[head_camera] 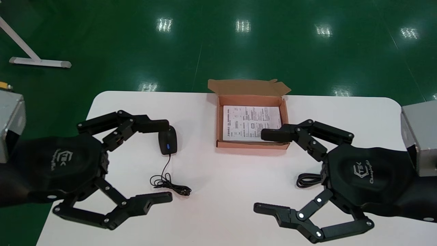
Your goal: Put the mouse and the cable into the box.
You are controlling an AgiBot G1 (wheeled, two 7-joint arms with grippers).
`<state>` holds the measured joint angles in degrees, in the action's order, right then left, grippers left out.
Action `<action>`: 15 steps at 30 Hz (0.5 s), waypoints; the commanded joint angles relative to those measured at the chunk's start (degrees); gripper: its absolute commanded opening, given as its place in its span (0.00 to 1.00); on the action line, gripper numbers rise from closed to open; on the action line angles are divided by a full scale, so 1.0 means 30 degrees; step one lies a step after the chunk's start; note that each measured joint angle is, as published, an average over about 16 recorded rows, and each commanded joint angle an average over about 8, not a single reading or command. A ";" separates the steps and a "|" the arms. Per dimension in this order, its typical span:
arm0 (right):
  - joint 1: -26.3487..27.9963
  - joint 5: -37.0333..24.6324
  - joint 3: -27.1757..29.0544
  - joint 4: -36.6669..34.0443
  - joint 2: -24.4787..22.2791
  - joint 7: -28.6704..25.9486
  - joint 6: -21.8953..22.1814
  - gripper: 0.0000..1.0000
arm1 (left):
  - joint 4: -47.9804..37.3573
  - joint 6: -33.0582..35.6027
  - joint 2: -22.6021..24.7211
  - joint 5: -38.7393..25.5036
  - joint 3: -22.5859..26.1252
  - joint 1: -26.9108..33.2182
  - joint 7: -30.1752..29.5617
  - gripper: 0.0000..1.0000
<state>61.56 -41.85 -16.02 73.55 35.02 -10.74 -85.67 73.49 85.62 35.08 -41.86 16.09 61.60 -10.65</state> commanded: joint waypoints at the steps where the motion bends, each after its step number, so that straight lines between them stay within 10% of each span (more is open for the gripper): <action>1: 0.0000 0.0000 0.0000 0.0000 0.0000 0.0000 0.0000 1.00 | 0.0000 0.0000 0.0000 0.0000 0.0000 0.0000 0.0000 1.00; 15: 0.0031 -0.0033 -0.0017 -0.0043 0.0012 0.0036 0.0019 1.00 | 0.0029 0.0044 -0.0014 -0.0040 0.0025 0.0003 -0.0007 1.00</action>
<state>61.65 -42.05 -16.07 73.53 35.02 -10.55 -85.69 73.97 86.72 35.08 -43.29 17.15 62.60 -10.87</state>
